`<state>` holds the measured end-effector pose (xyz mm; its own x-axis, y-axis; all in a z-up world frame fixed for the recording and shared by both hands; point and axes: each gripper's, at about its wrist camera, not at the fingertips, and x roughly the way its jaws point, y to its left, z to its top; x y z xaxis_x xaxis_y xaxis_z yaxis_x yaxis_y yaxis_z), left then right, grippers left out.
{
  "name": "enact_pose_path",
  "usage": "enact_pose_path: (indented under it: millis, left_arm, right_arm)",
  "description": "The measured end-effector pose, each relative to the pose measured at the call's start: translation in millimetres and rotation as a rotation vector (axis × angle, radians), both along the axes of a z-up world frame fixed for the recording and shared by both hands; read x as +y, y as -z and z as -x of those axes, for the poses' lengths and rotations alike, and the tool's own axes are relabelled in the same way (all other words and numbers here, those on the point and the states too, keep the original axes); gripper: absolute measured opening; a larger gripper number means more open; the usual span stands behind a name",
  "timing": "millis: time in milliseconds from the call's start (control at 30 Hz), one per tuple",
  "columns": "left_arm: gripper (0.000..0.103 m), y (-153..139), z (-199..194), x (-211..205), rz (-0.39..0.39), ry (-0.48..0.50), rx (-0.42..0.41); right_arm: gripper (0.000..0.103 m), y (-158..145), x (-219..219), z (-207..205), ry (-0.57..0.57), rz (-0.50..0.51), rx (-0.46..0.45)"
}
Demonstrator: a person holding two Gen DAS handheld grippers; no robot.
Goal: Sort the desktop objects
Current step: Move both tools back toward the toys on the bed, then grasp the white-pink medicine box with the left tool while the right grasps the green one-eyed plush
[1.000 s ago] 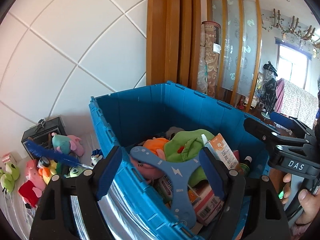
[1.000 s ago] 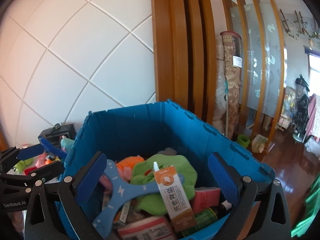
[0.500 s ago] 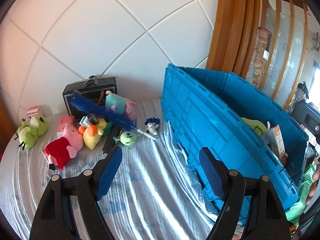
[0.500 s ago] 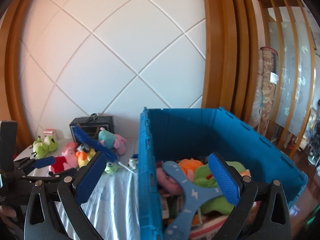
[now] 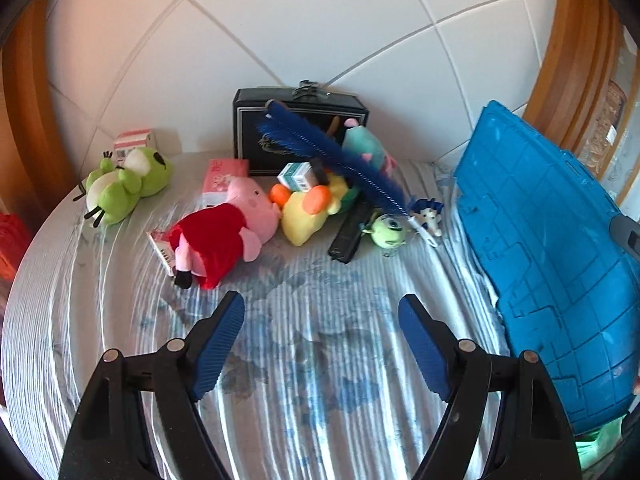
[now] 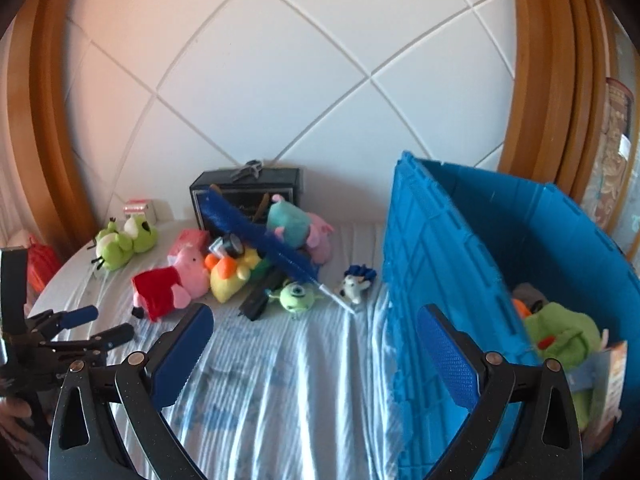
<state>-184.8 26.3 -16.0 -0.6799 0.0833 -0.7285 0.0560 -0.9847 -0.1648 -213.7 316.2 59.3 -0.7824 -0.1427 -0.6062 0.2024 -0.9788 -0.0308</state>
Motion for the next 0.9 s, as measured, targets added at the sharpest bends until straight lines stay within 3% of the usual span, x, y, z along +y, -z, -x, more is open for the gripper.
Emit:
enact_pose_path:
  millis: [133, 300, 433, 533, 700, 900]
  left_arm:
    - [0.079, 32.1, 17.0, -52.4, -0.016, -0.083, -0.054]
    - [0.079, 76.3, 46.3, -133.1, 0.023, -0.283, -0.131]
    - [0.079, 111.2, 77.4, -183.6, 0.025, -0.385, -0.182]
    - [0.079, 137.1, 105.7, -207.1, 0.007, -0.413, -0.206]
    - [0.079, 166.1, 157.1, -228.7, 0.059, -0.451, -0.232]
    - [0.079, 184.9, 191.0, -233.9, -0.038, -0.441, -0.244]
  right_arm:
    - [0.103, 41.3, -15.1, 39.3, -0.009, -0.024, -0.111]
    - [0.103, 96.1, -17.1, 94.2, 0.006, -0.024, -0.248]
    - [0.103, 132.9, -19.5, 133.9, 0.028, -0.03, -0.322]
    - [0.103, 158.1, -26.0, 161.9, 0.033, -0.049, -0.365]
    - [0.103, 186.7, -33.9, 196.7, 0.053, -0.057, -0.404]
    - [0.103, 208.0, -42.6, 231.9, 0.061, -0.072, -0.412]
